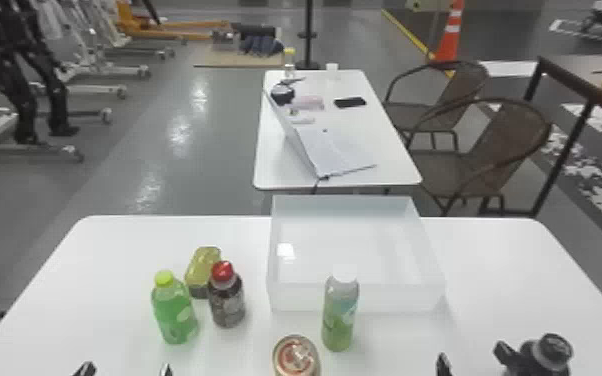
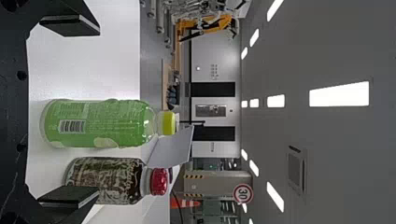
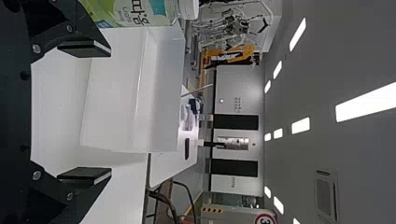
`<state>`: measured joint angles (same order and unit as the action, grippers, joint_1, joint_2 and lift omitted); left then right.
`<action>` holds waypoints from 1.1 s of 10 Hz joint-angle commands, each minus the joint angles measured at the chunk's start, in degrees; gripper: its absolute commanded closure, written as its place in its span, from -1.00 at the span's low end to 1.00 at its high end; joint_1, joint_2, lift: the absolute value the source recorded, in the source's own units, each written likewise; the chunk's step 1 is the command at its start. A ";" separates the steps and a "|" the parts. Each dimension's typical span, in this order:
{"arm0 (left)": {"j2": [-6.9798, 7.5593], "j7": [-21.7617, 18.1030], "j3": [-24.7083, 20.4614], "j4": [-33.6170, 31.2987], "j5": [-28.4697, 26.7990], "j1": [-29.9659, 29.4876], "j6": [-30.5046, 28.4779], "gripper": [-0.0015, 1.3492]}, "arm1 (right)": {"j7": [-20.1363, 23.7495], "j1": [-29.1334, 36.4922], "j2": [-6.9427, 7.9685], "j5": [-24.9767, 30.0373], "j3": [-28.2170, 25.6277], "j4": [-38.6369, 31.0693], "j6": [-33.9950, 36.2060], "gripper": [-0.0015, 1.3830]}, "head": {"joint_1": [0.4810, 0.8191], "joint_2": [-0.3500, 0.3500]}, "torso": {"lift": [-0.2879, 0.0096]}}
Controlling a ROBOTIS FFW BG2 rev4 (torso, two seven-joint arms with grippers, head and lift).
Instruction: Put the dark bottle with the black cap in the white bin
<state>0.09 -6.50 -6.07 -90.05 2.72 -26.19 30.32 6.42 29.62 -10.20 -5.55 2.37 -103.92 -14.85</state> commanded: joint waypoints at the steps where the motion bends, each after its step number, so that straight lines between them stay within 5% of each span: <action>1: -0.24 0.00 0.00 0.05 0.00 0.00 0.00 -0.84 | 0.00 0.00 0.00 0.10 0.00 -0.05 0.08 -0.47 | -0.60 0.00 | 0.26; 8: -0.24 0.00 0.00 0.23 0.00 0.08 0.27 -0.84 | -0.09 -0.26 0.00 0.80 0.00 -0.93 0.79 -0.47 | -0.60 0.00 | 0.26; 11: -0.24 0.00 0.00 0.31 0.00 0.08 0.27 -0.84 | -5.98 -1.49 1.14 0.89 -0.09 -1.46 -0.62 -0.47 | -0.60 0.00 | 0.26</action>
<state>0.09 -6.50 -6.10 -89.74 2.73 -26.10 30.59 0.63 28.48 -9.31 -4.64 2.36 -105.61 -14.78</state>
